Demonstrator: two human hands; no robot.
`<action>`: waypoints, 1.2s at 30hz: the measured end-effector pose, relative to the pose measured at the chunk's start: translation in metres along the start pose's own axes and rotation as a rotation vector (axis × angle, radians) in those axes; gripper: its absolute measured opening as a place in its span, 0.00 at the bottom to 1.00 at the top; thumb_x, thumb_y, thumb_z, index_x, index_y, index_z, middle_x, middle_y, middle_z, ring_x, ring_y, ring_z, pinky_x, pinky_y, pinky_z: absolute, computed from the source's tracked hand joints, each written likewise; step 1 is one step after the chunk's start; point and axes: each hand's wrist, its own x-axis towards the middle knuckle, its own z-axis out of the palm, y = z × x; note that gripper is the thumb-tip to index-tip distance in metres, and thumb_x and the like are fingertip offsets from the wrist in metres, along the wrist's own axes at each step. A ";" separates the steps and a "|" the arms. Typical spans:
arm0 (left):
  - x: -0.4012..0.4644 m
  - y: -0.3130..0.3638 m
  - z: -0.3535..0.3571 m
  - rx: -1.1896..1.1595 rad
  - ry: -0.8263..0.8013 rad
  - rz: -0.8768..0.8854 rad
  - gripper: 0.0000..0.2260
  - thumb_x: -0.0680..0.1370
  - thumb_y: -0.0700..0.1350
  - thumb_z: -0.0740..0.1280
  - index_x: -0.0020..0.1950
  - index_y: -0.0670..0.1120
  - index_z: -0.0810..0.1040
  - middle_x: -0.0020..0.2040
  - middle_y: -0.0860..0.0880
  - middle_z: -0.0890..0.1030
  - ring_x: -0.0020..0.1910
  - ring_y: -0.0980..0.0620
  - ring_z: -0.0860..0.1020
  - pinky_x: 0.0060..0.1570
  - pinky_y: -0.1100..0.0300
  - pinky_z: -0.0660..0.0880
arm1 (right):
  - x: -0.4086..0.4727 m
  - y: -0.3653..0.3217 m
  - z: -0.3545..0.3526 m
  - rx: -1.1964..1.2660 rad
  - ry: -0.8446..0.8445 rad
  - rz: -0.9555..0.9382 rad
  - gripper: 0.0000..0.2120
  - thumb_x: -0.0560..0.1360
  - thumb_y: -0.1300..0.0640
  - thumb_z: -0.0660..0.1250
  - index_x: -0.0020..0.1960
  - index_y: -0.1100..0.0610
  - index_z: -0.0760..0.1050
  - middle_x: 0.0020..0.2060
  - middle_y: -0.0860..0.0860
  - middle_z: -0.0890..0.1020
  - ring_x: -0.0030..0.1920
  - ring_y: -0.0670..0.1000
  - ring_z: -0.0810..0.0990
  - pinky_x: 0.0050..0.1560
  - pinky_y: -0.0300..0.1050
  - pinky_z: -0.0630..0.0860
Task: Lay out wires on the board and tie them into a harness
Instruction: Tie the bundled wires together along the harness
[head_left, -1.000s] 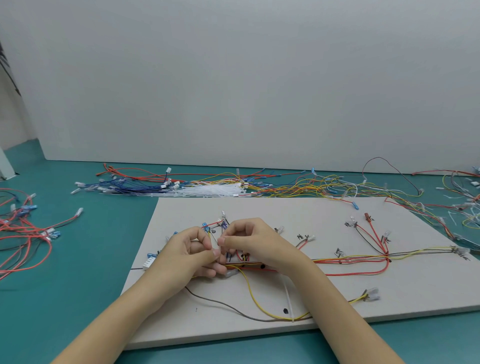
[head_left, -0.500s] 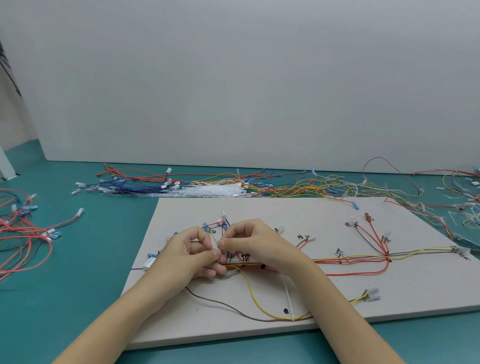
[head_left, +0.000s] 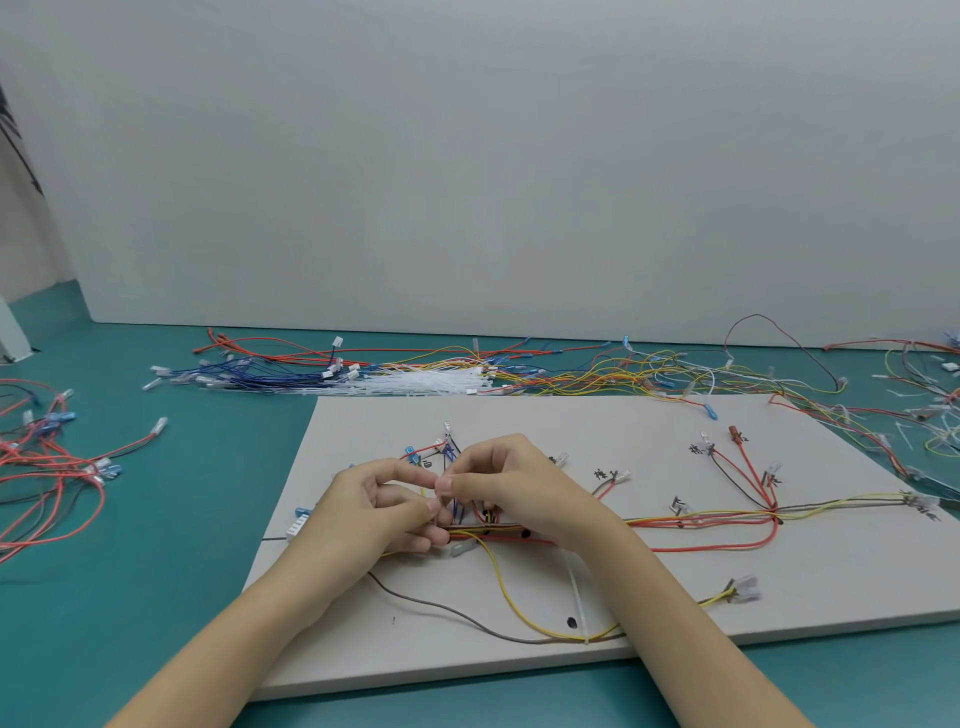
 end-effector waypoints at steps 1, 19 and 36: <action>0.000 0.001 0.000 -0.003 0.005 -0.007 0.07 0.76 0.33 0.67 0.49 0.41 0.83 0.40 0.38 0.85 0.37 0.45 0.84 0.33 0.63 0.79 | 0.000 0.000 0.000 -0.005 0.001 -0.002 0.05 0.76 0.60 0.70 0.41 0.56 0.81 0.32 0.49 0.81 0.34 0.46 0.74 0.36 0.38 0.68; 0.000 0.004 0.002 -0.019 0.064 -0.065 0.04 0.74 0.38 0.72 0.39 0.40 0.86 0.40 0.39 0.85 0.36 0.49 0.84 0.31 0.67 0.78 | 0.003 0.006 0.002 -0.095 -0.026 -0.077 0.06 0.78 0.61 0.66 0.43 0.56 0.77 0.35 0.53 0.77 0.32 0.45 0.71 0.34 0.38 0.68; -0.001 0.003 0.002 0.010 0.076 -0.050 0.05 0.74 0.35 0.71 0.38 0.39 0.85 0.38 0.39 0.85 0.35 0.48 0.84 0.31 0.66 0.77 | 0.001 0.004 0.004 -0.132 -0.042 -0.072 0.07 0.80 0.60 0.63 0.44 0.55 0.75 0.33 0.44 0.77 0.32 0.40 0.74 0.39 0.35 0.71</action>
